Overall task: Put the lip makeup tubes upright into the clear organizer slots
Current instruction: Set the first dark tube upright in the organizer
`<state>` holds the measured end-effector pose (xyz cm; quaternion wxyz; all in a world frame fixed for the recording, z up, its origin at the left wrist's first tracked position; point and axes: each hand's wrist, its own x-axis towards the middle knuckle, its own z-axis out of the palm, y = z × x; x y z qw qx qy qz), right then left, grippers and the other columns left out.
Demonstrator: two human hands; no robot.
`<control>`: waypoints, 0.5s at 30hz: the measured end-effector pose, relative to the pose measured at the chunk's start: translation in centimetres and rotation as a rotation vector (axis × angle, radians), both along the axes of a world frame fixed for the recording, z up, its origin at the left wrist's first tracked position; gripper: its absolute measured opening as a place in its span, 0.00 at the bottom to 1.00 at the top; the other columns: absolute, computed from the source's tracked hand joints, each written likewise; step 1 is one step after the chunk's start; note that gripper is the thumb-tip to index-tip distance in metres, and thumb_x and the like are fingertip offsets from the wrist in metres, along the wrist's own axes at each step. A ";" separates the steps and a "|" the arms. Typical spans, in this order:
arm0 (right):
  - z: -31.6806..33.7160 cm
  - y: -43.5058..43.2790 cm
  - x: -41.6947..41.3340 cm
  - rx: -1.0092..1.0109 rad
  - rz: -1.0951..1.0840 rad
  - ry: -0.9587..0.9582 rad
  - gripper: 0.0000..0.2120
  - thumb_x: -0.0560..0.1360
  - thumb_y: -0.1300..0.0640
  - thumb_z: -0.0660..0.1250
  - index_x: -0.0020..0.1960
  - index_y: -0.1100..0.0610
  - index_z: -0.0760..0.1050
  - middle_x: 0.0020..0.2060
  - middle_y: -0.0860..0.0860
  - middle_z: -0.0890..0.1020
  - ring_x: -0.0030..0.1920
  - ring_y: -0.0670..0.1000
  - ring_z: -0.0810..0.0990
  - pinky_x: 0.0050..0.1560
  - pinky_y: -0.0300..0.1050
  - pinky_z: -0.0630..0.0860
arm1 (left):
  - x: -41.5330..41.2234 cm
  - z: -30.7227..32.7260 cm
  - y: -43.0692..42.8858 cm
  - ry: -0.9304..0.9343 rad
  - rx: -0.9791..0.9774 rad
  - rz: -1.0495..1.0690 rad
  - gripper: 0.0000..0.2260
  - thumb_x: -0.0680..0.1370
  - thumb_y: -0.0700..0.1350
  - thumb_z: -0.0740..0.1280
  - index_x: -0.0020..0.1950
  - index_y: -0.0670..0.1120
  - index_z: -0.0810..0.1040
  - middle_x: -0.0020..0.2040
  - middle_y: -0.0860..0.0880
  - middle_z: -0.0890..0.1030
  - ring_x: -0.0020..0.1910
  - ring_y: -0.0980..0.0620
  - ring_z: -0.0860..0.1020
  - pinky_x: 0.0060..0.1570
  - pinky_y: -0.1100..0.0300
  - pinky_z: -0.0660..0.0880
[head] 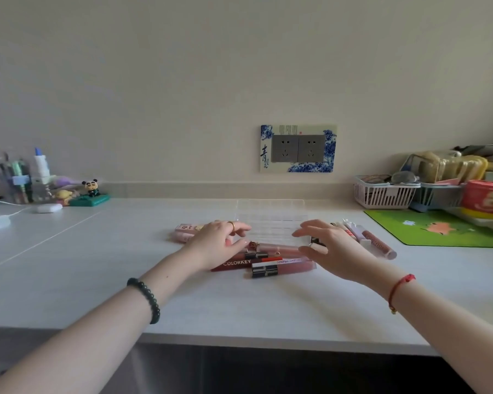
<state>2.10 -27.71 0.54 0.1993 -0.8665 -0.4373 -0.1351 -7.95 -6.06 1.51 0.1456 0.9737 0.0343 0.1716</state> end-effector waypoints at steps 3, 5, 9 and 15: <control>-0.1 -0.1 0.5 -0.045 0.018 -0.009 0.14 0.76 0.52 0.60 0.61 0.47 0.72 0.65 0.45 0.69 0.62 0.48 0.69 0.54 0.35 0.60 | 0.1 -0.3 0.5 0.012 0.007 0.005 0.14 0.77 0.49 0.61 0.62 0.53 0.74 0.56 0.53 0.80 0.54 0.52 0.75 0.54 0.61 0.66; 0.1 -0.4 1.2 -0.044 0.021 -0.009 0.13 0.75 0.53 0.61 0.60 0.48 0.73 0.63 0.46 0.71 0.60 0.47 0.71 0.55 0.36 0.63 | 0.1 -0.4 1.0 0.013 -0.002 0.014 0.12 0.77 0.49 0.62 0.60 0.53 0.76 0.54 0.52 0.81 0.52 0.53 0.77 0.52 0.62 0.68; 0.9 -1.6 3.0 -0.023 -0.007 -0.042 0.10 0.74 0.55 0.64 0.55 0.49 0.77 0.53 0.48 0.78 0.40 0.37 0.72 0.47 0.38 0.67 | 0.2 -0.4 1.8 0.011 0.002 0.045 0.11 0.77 0.48 0.63 0.58 0.54 0.77 0.47 0.57 0.76 0.46 0.56 0.75 0.39 0.78 0.63; 2.3 -3.8 5.2 -0.026 -0.128 -0.017 0.09 0.73 0.59 0.65 0.51 0.53 0.79 0.45 0.50 0.80 0.44 0.50 0.77 0.45 0.39 0.68 | 2.2 -0.6 2.2 0.004 -0.056 0.035 0.11 0.76 0.47 0.64 0.57 0.52 0.78 0.50 0.51 0.82 0.52 0.54 0.77 0.48 0.72 0.68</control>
